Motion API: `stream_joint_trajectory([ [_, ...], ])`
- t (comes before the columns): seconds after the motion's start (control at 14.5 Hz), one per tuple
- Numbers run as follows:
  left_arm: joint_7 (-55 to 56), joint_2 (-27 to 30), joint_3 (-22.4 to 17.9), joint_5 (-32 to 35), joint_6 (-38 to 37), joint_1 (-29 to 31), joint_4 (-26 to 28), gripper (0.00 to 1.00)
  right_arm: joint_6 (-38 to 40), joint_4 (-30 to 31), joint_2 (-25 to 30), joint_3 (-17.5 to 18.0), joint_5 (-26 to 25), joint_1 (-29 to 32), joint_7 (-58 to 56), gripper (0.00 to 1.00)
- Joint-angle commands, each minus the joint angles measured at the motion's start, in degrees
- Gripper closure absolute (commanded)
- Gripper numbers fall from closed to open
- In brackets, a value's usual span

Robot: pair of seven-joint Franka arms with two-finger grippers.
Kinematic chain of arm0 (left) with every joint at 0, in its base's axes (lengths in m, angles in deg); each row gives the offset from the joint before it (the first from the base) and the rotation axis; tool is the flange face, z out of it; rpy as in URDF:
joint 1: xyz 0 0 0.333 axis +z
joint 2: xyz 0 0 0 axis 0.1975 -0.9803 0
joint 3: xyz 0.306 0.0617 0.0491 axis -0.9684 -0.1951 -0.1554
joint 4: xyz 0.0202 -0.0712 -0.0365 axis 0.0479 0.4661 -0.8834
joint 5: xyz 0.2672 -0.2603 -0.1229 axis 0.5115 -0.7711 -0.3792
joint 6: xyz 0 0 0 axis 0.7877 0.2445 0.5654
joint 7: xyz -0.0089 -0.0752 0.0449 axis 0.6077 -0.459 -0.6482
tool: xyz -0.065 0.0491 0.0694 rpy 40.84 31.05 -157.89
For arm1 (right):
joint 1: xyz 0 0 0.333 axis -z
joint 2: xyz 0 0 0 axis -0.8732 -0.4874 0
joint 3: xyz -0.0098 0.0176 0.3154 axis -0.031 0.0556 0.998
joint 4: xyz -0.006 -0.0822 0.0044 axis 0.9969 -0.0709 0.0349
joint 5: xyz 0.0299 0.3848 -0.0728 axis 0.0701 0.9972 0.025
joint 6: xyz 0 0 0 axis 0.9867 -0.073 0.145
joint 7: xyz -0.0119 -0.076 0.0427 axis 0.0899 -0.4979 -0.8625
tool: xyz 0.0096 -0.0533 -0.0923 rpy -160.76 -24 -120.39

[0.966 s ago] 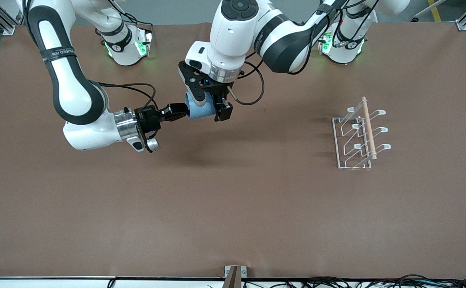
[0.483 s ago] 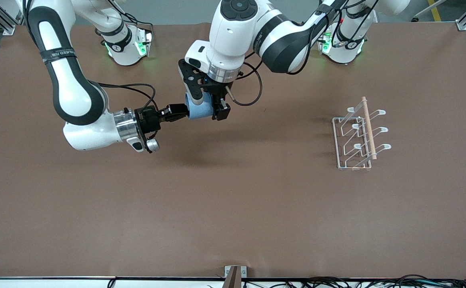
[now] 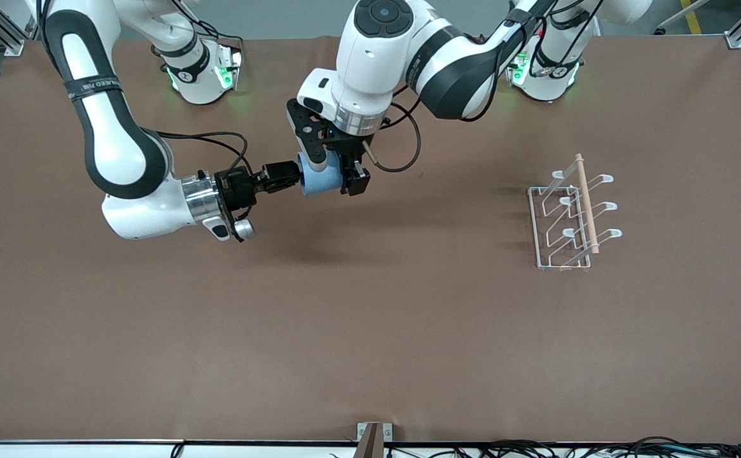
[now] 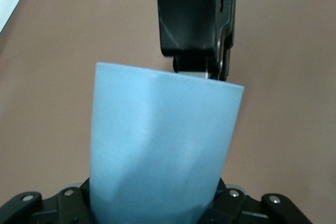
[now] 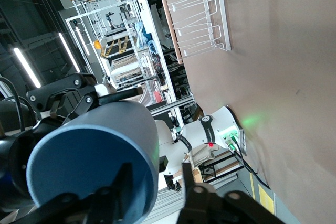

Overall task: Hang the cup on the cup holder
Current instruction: 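Carry the cup toward the holder with the left gripper while the right gripper releases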

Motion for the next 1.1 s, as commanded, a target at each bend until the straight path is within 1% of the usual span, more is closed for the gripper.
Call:
stream_joint_trajectory([
  [0.0, -0.18, -0.13, -0.17, 0.76, -2.71, 0.33, -1.51, 0.38, 0.22, 0.6, 0.91, -0.25, 0.93, 0.31, -0.74, 0.0],
  [0.21, -0.27, 1.45, -1.05, 1.03, -7.62, 0.94, -1.51, 0.38, 0.13, 0.16, 0.99, -0.42, 0.57, 0.75, -0.74, 0.0],
  [0.41, -4.3, 2.77, -2.02, 1.11, -14.04, 5.15, -1.42, 0.38, -0.75, -0.19, 0.99, -0.86, 0.31, 1.45, -0.92, 0.0],
  [0.48, -6.75, 2.94, -2.02, 1.72, -16.23, 6.91, -1.42, 0.38, -1.36, -0.19, 0.99, -1.47, -0.74, 2.06, -0.92, 0.0],
  [0.62, -10.89, 4.0, -2.02, 4.61, -22.03, 9.46, -1.42, 0.38, -4.69, -0.11, 1.08, -1.74, -5.29, 3.46, -0.83, 0.0],
  [0.76, -15.63, 4.79, -1.93, 10.14, -28.17, 11.66, -1.42, 0.38, -7.5, 0.15, 1.52, -1.83, -9.17, 4.79, -0.74, 0.0],
  [0.83, -18.18, 5.05, -1.93, 11.82, -31.51, 12.97, -1.42, 0.38, -9.95, 0.33, 1.78, -2.0, -11.45, 5.23, -0.66, 0.0],
  [0.97, -21.7, 6.46, -2.11, 12.71, -36.01, 15.35, -0.9, 0.38, -13.13, 0.25, 2.05, -2.18, -18.29, 6.19, -0.3, 0.0],
  [1.03, -22.67, 6.9, -2.02, 16.02, -37.86, 15.53, -0.63, 0.38, -14.45, 0.07, 2.14, -2.79, -21.72, 7.24, -0.39, 0.0],
])
